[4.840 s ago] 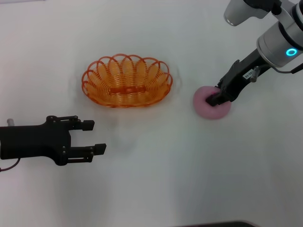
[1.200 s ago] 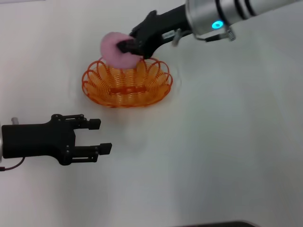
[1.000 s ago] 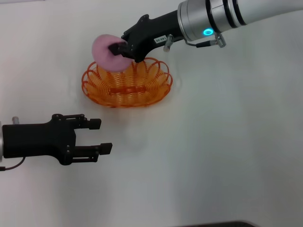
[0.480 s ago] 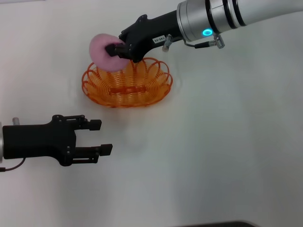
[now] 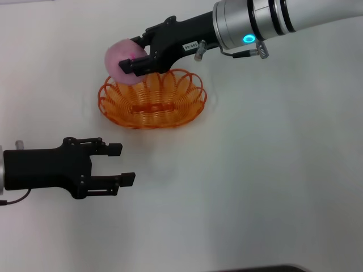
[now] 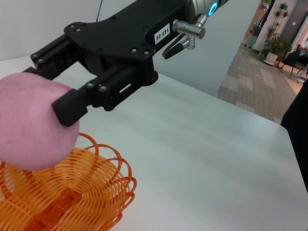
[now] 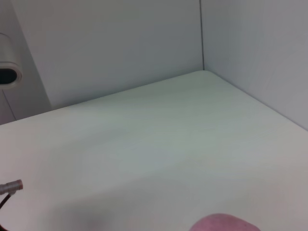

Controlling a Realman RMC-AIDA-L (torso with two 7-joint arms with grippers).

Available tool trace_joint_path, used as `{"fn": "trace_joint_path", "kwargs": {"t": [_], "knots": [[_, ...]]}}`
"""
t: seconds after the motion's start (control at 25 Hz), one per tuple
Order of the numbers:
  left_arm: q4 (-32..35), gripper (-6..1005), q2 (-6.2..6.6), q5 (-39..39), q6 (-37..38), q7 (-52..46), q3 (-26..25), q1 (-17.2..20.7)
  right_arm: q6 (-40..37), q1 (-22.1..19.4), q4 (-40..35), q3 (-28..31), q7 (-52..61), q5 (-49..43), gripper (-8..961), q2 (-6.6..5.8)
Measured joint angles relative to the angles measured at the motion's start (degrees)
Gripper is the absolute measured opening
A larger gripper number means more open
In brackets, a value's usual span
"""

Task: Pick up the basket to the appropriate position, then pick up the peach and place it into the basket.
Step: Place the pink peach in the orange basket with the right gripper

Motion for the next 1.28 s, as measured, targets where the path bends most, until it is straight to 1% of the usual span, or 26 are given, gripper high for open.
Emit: {"fn": "trace_joint_path", "kwargs": {"t": [0.16,0.48,0.72,0.84,0.96,1.12,1.28], "knots": [[0.00,751,0.00,0.00,0.24,0.00,0.00,-0.01,-0.06,0.05,0.03,-0.26,-0.06,0.05,585,0.00],[-0.16,751,0.00,0.00,0.18,0.00,0.00,-0.01,-0.06,-0.01,0.03,-0.33,-0.16,0.09,822,0.00],[-0.53,751,0.00,0.00,0.03,0.00,-0.01,-0.09,-0.06,-0.01,0.03,-0.38,-0.18,0.09,885,0.00],[-0.61,751,0.00,0.00,0.06,0.00,-0.01,-0.10,-0.18,-0.06,0.03,-0.43,-0.19,0.09,884,-0.03],[-0.63,751,0.00,0.00,0.06,0.00,-0.04,-0.08,-1.20,-0.98,-0.70,-0.30,-0.20,0.09,882,-0.19],[-0.63,751,0.01,0.00,0.01,0.00,-0.26,-0.05,-3.91,-4.43,-4.36,-0.02,-0.05,0.19,880,-0.44],[-0.63,751,0.05,-0.03,0.07,-0.01,-0.53,-0.08,-8.32,-10.61,-10.85,0.47,0.86,0.12,879,-0.59]]}}
